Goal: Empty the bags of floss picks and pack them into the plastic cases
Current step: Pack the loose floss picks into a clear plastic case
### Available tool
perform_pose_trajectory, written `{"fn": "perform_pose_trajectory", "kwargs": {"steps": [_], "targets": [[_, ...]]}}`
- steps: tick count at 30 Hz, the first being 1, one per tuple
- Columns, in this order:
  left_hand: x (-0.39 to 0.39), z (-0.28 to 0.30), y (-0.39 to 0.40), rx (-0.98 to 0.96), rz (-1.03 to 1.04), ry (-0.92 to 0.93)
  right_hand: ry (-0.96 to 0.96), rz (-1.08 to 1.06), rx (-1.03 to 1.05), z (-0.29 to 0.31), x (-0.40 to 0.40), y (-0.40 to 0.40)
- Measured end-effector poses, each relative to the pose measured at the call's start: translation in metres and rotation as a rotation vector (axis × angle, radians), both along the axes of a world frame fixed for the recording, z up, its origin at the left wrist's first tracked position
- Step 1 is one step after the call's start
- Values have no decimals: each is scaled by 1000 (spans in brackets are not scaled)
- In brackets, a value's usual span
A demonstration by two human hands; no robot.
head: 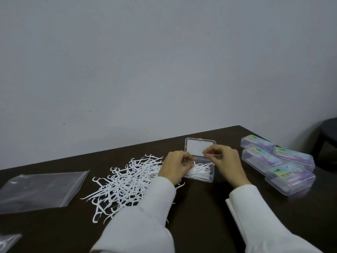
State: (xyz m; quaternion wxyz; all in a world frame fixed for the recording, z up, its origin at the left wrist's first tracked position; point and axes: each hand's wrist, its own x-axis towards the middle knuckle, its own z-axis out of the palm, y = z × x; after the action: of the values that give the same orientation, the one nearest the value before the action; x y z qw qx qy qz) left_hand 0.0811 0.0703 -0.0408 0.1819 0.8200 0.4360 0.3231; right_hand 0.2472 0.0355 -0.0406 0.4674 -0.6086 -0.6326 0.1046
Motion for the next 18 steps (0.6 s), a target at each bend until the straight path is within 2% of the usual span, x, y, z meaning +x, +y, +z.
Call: {"fn": "perform_pose_trajectory", "kwargs": {"steps": [3, 5, 9, 13, 18], "targets": [[0, 3, -1, 135, 120, 226, -315, 5, -184, -1, 2, -1], [0, 5, -1, 127, 168, 312, -414, 6, -239, 1, 0, -4], [1, 8, -2, 64, 170, 350, -455, 31, -254, 3, 0, -5], [1, 9, -3, -31, 124, 266, -464, 28, -236, 4, 1, -5], [-3, 8, 1, -111, 84, 150, -327, 39, -162, 7, -1, -4]]}}
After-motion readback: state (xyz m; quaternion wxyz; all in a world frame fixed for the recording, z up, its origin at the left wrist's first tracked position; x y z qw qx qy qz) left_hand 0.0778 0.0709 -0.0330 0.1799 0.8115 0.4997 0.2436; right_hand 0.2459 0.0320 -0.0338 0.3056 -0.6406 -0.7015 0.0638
